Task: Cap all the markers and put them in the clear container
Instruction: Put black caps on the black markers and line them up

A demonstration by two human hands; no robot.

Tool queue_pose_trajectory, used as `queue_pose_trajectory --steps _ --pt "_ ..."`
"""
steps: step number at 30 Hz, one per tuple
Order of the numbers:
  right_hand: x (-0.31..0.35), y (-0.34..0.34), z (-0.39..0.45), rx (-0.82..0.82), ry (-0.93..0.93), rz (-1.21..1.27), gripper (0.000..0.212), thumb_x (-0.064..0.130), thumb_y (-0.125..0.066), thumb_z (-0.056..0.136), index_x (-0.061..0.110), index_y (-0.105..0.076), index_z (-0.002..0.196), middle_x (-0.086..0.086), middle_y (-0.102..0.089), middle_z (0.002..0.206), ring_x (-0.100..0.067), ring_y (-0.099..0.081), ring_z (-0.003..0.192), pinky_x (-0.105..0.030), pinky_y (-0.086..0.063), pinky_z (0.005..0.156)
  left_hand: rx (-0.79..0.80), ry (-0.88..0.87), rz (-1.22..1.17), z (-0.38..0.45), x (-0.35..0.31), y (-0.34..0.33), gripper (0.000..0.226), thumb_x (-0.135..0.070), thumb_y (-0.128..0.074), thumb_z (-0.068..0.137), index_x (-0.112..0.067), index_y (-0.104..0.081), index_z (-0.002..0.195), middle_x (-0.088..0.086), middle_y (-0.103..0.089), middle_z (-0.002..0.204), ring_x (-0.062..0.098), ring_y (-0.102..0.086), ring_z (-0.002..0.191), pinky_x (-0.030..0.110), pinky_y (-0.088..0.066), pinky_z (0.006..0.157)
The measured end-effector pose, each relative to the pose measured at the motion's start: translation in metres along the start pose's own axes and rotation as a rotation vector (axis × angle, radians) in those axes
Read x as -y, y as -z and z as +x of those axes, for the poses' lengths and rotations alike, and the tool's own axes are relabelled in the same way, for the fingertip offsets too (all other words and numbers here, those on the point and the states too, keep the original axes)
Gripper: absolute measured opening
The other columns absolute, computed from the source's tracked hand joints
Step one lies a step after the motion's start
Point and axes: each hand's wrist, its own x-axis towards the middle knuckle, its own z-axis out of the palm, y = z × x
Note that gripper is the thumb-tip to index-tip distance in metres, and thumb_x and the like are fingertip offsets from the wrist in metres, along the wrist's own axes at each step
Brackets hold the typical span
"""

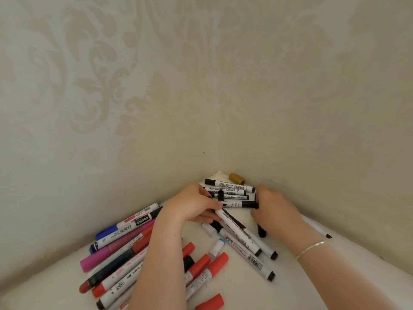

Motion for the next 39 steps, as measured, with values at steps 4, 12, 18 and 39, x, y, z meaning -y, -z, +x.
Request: queue_pose_trajectory --steps 4,12,18,39 --pt "-0.005 -0.001 0.007 0.023 -0.065 0.094 0.017 0.012 -0.051 0.087 0.015 -0.036 0.093 -0.002 -0.052 0.083 -0.024 -0.054 0.076 -0.029 -0.039 0.056 -0.058 -0.062 0.037 0.002 0.001 0.000 0.020 -0.011 -0.070 0.087 -0.013 -0.052 0.095 0.005 -0.072 0.076 0.010 -0.070 0.058 0.022 -0.055 0.060" --pt "0.018 0.027 -0.007 0.011 0.148 0.661 0.020 0.014 -0.064 0.082 0.024 -0.058 0.099 -0.001 -0.055 0.074 -0.018 -0.058 0.059 -0.034 -0.053 0.055 -0.418 -0.317 -0.139 0.004 -0.004 0.009 0.007 -0.014 -0.063 0.091 -0.018 -0.058 0.095 0.002 -0.070 0.082 0.001 -0.066 0.062 0.012 -0.045 0.050" --pt "0.036 0.030 -0.019 0.107 0.249 0.769 0.015 0.009 -0.060 0.083 0.022 -0.058 0.090 -0.005 -0.055 0.078 -0.027 -0.068 0.057 -0.047 -0.059 0.057 -0.261 -0.270 -0.486 -0.003 -0.009 0.010 0.013 -0.016 -0.059 0.095 -0.008 -0.060 0.106 0.007 -0.074 0.089 0.010 -0.072 0.072 0.029 -0.054 0.078" --pt "0.041 0.024 -0.011 -0.169 0.350 0.477 0.029 0.020 -0.057 0.092 0.027 -0.055 0.120 0.005 -0.055 0.093 -0.008 -0.052 0.079 -0.011 -0.039 0.062 -0.139 -0.351 -0.463 -0.011 -0.016 0.002 0.019 -0.012 -0.066 0.090 -0.005 -0.060 0.107 0.012 -0.076 0.087 0.023 -0.074 0.081 0.026 -0.059 0.070"
